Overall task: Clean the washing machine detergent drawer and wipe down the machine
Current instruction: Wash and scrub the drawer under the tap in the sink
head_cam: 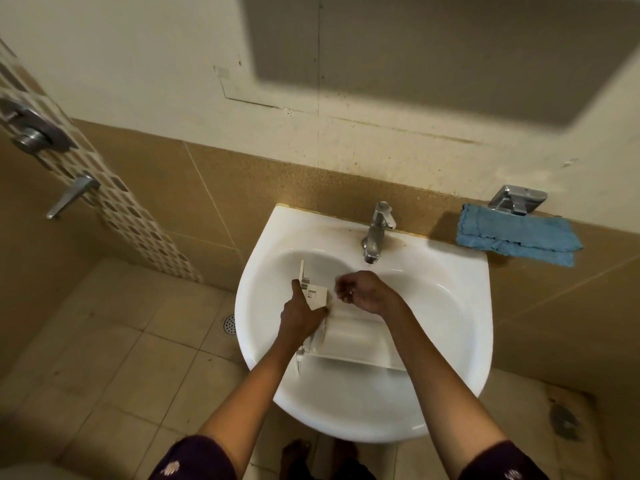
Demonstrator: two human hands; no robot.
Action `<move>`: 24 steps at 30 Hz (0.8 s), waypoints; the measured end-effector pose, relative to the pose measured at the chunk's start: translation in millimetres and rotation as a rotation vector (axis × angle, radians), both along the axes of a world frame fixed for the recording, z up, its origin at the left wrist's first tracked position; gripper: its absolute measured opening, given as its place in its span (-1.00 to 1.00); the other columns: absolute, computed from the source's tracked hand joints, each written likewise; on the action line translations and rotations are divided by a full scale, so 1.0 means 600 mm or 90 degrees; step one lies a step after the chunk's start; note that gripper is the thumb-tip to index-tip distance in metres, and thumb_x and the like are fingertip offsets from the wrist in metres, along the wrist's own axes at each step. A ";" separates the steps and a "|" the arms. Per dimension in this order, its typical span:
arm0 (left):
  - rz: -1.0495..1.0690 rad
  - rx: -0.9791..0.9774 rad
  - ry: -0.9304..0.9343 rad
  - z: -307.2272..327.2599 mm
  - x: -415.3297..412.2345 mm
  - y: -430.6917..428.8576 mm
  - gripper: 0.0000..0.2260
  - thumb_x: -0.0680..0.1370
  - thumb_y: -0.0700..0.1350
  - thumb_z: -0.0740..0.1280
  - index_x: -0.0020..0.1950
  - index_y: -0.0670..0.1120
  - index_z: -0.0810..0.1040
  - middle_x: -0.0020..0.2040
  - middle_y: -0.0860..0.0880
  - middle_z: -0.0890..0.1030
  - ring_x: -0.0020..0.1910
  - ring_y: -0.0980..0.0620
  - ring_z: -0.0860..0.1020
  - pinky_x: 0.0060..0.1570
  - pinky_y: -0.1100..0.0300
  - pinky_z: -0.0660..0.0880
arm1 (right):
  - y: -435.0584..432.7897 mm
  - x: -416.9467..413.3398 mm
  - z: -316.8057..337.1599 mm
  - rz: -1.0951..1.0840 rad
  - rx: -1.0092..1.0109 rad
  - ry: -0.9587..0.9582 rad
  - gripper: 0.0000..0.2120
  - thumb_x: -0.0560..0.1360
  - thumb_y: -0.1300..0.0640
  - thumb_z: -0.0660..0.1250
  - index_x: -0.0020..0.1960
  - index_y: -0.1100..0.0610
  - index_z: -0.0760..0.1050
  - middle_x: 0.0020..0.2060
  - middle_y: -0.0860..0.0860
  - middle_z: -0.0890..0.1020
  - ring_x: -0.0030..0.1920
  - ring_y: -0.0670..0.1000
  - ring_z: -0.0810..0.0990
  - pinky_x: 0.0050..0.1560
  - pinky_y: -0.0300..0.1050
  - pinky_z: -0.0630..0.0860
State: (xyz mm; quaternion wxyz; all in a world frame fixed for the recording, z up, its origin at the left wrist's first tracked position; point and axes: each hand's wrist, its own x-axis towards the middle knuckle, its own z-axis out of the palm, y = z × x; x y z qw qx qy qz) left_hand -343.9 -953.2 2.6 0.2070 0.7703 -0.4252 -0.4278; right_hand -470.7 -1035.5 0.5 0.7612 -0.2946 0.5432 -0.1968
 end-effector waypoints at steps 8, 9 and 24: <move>0.001 -0.010 0.002 0.000 0.000 0.000 -0.43 0.46 -0.06 0.40 0.33 -0.13 0.16 0.18 -0.20 0.53 0.14 -0.23 0.51 0.07 0.05 0.43 | 0.036 -0.017 0.004 0.428 -0.348 0.656 -0.69 0.56 0.27 0.14 0.28 0.32 0.43 0.20 0.24 0.54 0.22 0.17 0.51 0.13 -0.13 0.43; 0.000 -0.010 0.002 0.000 0.000 0.000 -0.42 0.46 -0.06 0.40 0.34 -0.13 0.16 0.18 -0.20 0.53 0.14 -0.24 0.51 0.07 0.05 0.43 | 0.041 -0.004 0.000 0.429 -0.380 0.596 -0.71 0.55 0.26 0.19 0.23 0.31 0.49 0.16 0.23 0.57 0.17 0.17 0.54 0.09 -0.14 0.44; -0.002 -0.018 -0.008 0.002 -0.003 0.002 -0.40 0.47 -0.05 0.40 0.37 -0.13 0.14 0.20 -0.22 0.52 0.16 -0.25 0.50 0.11 0.00 0.46 | 0.087 0.013 -0.066 0.388 -0.615 0.627 -0.71 0.54 0.30 0.17 0.20 0.17 0.53 0.10 0.14 0.52 0.11 0.14 0.49 -0.05 -0.11 0.39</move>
